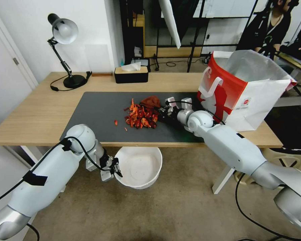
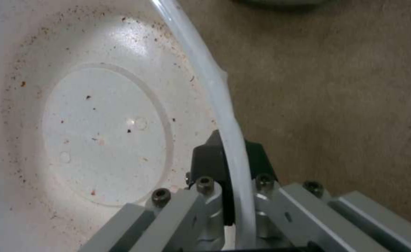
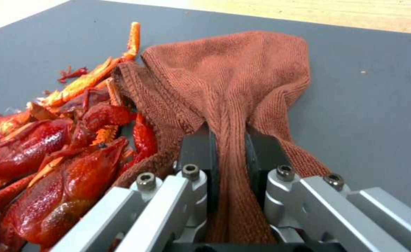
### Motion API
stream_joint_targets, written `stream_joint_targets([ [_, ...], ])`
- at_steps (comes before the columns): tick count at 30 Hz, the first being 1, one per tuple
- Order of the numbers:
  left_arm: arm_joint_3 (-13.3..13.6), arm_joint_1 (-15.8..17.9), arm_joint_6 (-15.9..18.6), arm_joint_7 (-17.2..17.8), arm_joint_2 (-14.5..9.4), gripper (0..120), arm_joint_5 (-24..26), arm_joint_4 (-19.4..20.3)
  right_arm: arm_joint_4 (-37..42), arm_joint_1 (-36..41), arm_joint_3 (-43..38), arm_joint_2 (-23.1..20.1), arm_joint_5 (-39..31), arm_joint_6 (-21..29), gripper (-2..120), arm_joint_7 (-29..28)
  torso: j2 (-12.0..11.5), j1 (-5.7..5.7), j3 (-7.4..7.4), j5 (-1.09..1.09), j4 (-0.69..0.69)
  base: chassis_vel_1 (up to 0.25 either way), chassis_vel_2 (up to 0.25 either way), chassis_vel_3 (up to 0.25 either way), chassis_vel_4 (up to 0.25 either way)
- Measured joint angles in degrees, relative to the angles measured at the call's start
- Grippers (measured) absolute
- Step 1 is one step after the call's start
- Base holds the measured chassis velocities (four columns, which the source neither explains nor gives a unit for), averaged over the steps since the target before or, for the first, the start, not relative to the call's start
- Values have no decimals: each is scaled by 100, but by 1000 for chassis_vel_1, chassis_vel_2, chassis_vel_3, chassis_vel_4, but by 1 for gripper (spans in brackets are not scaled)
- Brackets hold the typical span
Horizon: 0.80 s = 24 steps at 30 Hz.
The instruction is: Sweep shrimp from table into container with towel, then put container into takeout bag.
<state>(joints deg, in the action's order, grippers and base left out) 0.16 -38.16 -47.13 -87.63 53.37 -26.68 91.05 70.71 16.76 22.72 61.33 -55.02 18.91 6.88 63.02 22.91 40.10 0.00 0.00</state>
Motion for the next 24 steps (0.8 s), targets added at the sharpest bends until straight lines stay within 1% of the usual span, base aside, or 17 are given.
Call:
stream_joint_targets([
  [12, 65, 101, 0, 0, 21, 0, -36, -18, 147, 74, -3, -61, -35, 29, 10, -35, 0, -1, 0, 0, 0, 0, 0, 0, 0],
  [14, 153, 188, 0, 0, 24, 0, -65, -31, 283, 138, -3, -124, -73, 64, 10, -72, 0, 0, 0, 0, 0, 0, 0, 0, 0],
  [17, 204, 231, 0, -1, 41, 0, -79, -42, 392, 180, -9, -166, -120, 110, 10, -106, 0, 0, 0, 0, 0, 0, 0, 0, 0],
  [20, 224, 248, 0, -2, 69, 0, -89, -60, 497, 223, -9, -219, -137, 154, 10, -117, 0, 0, 0, 1, 1, 0, 0, 0, 0],
  [24, 243, 297, 0, -3, 100, 0, -86, -104, 712, 315, 16, -326, -151, 206, 10, -120, 1, 0, -1, 0, -1, 0, 0, 0, 0],
])
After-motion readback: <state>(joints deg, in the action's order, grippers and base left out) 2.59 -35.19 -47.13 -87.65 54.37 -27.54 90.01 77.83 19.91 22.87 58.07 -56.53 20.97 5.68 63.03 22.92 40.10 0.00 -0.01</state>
